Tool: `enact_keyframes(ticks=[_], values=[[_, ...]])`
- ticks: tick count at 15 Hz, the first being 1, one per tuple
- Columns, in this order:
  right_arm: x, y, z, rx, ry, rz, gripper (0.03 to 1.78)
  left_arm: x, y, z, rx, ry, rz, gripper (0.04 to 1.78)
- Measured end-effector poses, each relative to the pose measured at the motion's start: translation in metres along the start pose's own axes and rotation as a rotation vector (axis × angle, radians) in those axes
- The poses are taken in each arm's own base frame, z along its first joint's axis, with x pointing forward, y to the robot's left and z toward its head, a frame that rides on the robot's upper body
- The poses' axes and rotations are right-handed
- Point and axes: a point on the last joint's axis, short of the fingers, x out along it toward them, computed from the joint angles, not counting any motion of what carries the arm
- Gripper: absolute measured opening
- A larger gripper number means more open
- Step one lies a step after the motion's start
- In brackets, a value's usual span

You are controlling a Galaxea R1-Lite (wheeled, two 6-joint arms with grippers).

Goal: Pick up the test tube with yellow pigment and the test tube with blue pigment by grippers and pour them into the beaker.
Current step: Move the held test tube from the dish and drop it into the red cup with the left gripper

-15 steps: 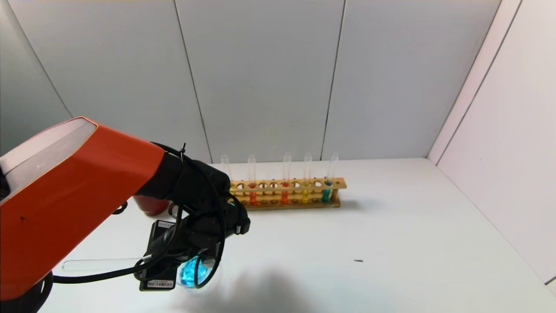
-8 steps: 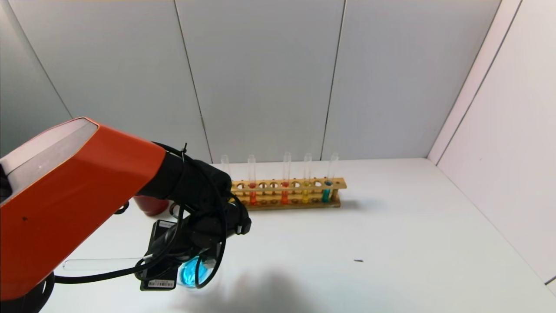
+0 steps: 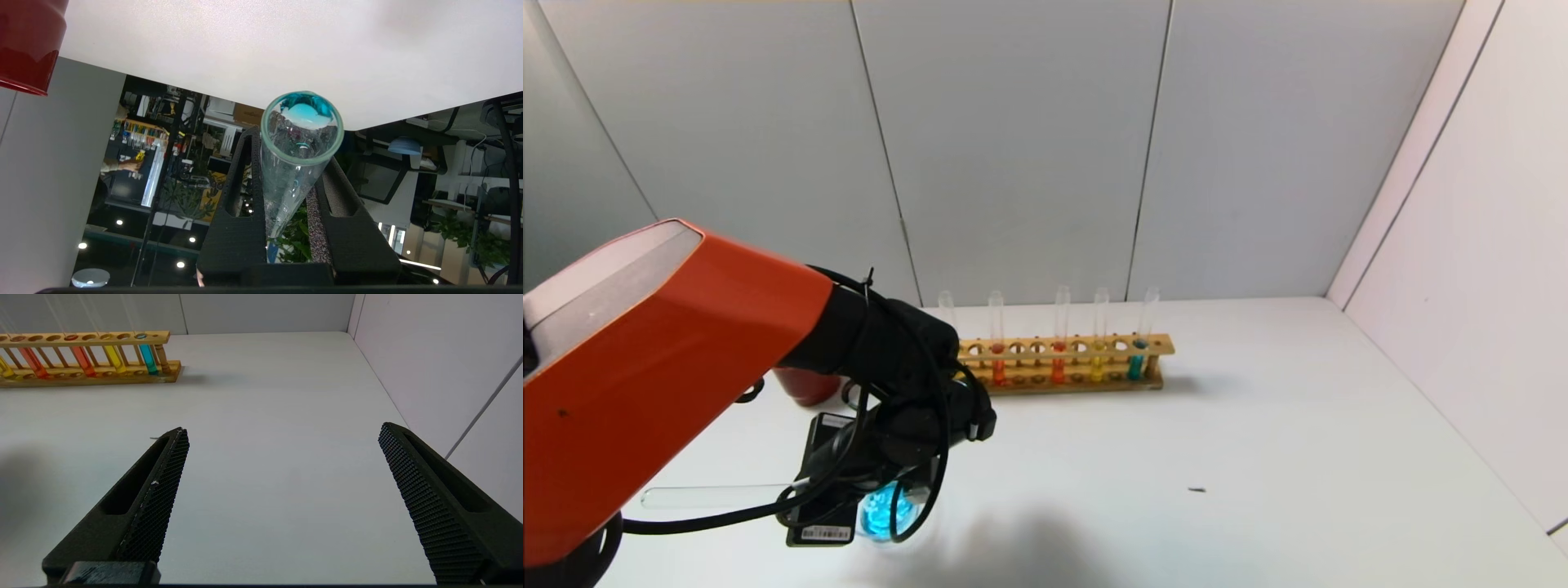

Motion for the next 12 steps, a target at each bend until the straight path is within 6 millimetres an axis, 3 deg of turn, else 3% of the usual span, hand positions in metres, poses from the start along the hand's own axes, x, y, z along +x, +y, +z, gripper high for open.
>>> enact_keyframes(ticks=[3, 7, 10, 12], values=[[0.000, 0.000, 0.000, 0.000, 0.000, 0.000, 1.70, -0.003, 0.002, -0.007, -0.073, -0.039, -0.038, 0.33], [0.000, 0.000, 0.000, 0.000, 0.000, 0.000, 1.70, -0.010, 0.005, -0.017, -0.383, -0.109, -0.118, 0.33], [0.000, 0.000, 0.000, 0.000, 0.000, 0.000, 1.70, -0.026, 0.011, -0.039, -0.636, -0.246, -0.170, 0.33], [0.000, 0.000, 0.000, 0.000, 0.000, -0.001, 1.70, -0.039, 0.014, -0.065, -0.759, -0.336, -0.181, 0.33]])
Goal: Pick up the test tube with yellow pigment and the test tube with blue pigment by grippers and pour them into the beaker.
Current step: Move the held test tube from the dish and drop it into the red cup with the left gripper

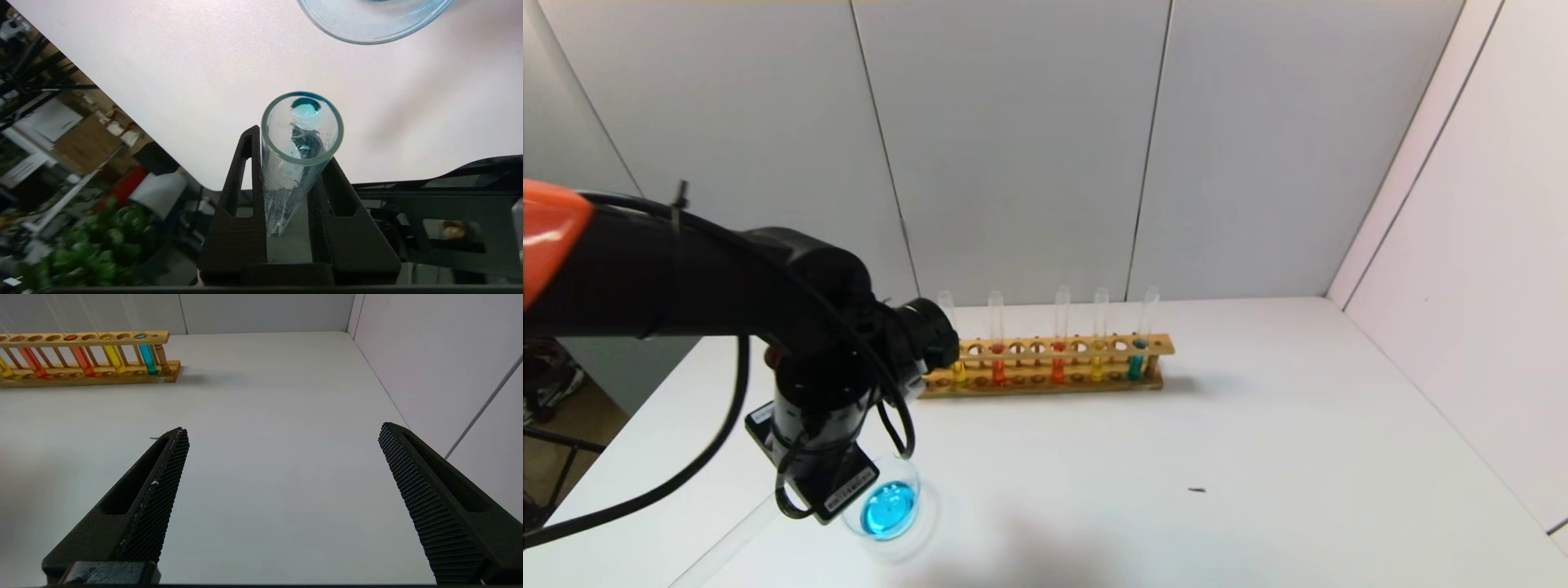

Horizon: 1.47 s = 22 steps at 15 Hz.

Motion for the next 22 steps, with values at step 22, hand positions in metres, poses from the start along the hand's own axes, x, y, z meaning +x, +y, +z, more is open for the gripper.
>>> enact_keyframes(ticks=[22], values=[[0.000, 0.000, 0.000, 0.000, 0.000, 0.001, 1.70, -0.003, 0.186, 0.023, -0.773, -0.769, 0.036, 0.33]])
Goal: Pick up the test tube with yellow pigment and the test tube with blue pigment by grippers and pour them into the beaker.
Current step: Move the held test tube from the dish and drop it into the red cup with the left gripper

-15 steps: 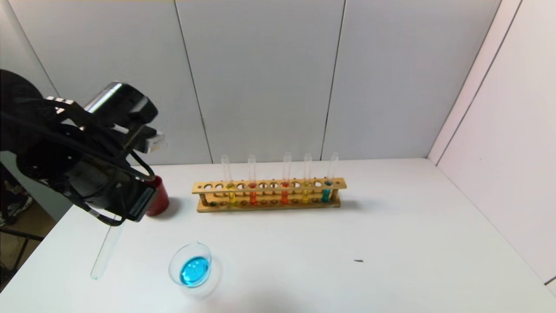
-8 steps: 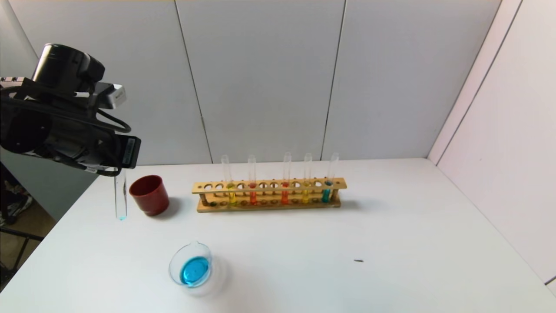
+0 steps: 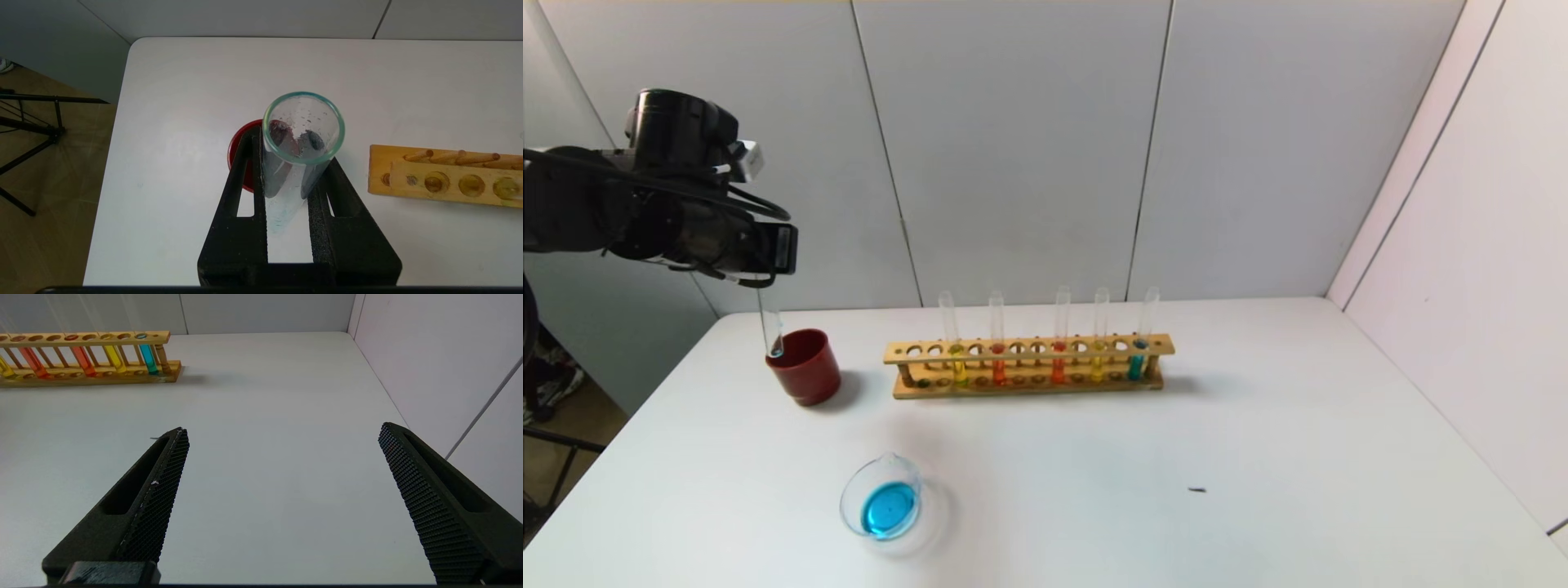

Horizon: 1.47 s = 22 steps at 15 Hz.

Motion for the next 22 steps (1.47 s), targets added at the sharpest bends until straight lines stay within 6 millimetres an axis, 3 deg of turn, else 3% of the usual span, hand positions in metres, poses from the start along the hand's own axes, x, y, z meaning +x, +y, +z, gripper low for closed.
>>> enact_keyframes(ticks=[5, 9, 22], values=[[0.000, 0.000, 0.000, 0.000, 0.000, 0.000, 1.70, 0.046, 0.003, 0.005, -0.023, -0.007, 0.036, 0.33], [0.000, 0.000, 0.000, 0.000, 0.000, 0.000, 1.70, 0.070, 0.002, 0.002, -0.013, -0.024, 0.044, 0.33], [0.000, 0.000, 0.000, 0.000, 0.000, 0.000, 1.70, 0.098, -0.004, -0.029, -0.009, 0.015, 0.043, 0.33]])
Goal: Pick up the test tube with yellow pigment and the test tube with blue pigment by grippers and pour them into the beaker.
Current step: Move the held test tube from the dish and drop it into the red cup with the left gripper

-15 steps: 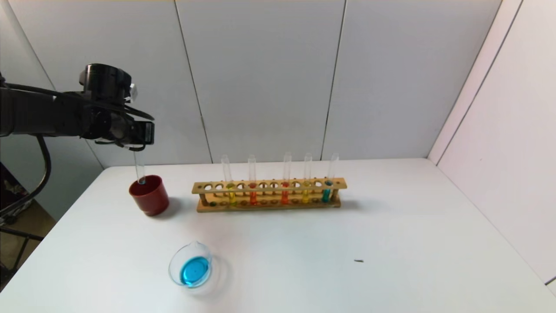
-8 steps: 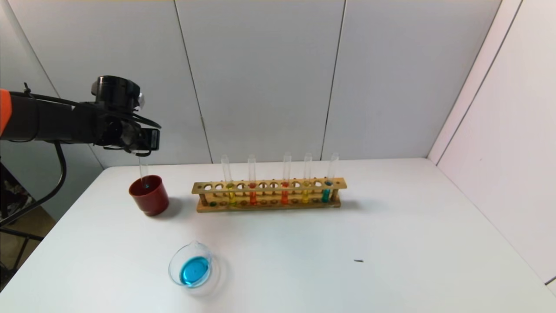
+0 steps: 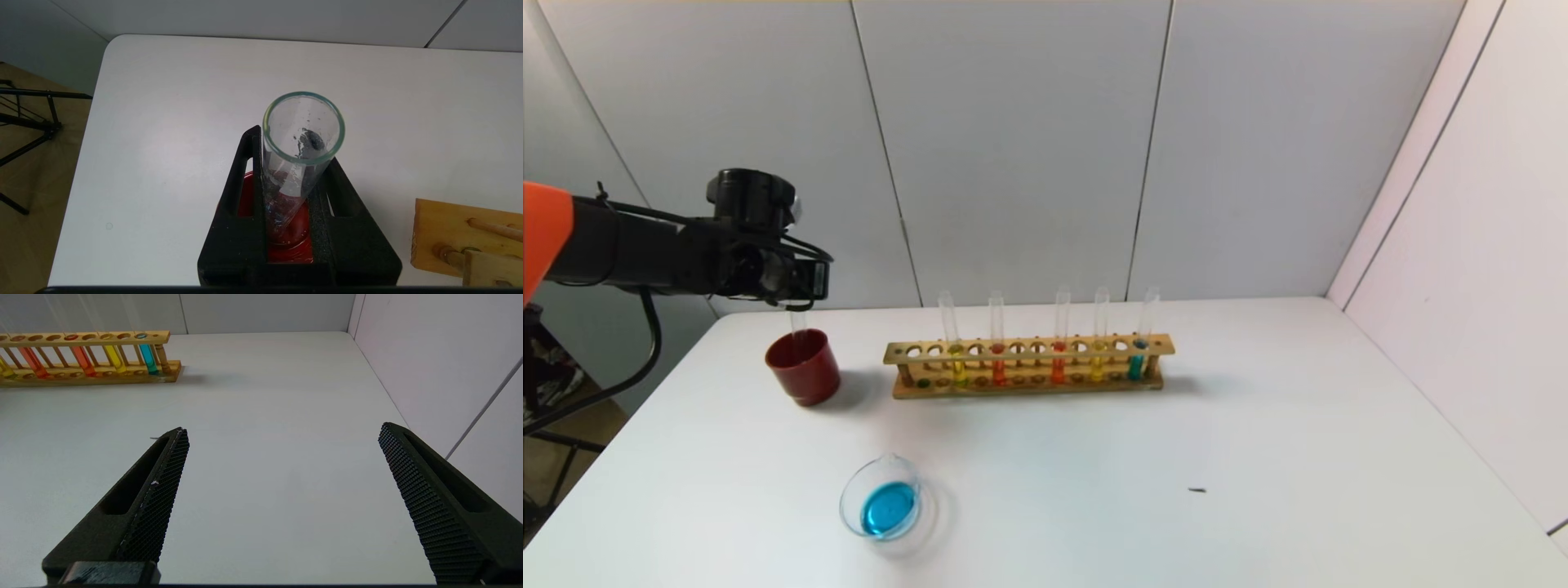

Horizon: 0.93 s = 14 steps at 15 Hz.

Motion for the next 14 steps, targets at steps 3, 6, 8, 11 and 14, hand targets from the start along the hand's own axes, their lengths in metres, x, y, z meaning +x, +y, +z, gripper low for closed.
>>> enact_keyframes(ticks=[3, 6, 8, 11, 14], values=[[0.000, 0.000, 0.000, 0.000, 0.000, 0.000, 1.70, 0.003, -0.002, -0.018, 0.006, 0.019, -0.002, 0.33], [0.000, 0.000, 0.000, 0.000, 0.000, 0.000, 1.70, 0.001, -0.003, -0.036, 0.011, 0.028, -0.005, 0.33], [0.000, 0.000, 0.000, 0.000, 0.000, 0.000, 1.70, -0.003, -0.003, -0.039, 0.014, 0.000, -0.010, 0.35], [0.000, 0.000, 0.000, 0.000, 0.000, 0.000, 1.70, -0.009, -0.002, -0.040, 0.017, -0.003, -0.011, 0.52], [0.000, 0.000, 0.000, 0.000, 0.000, 0.000, 1.70, -0.013, -0.001, -0.040, 0.018, -0.003, -0.005, 0.97]])
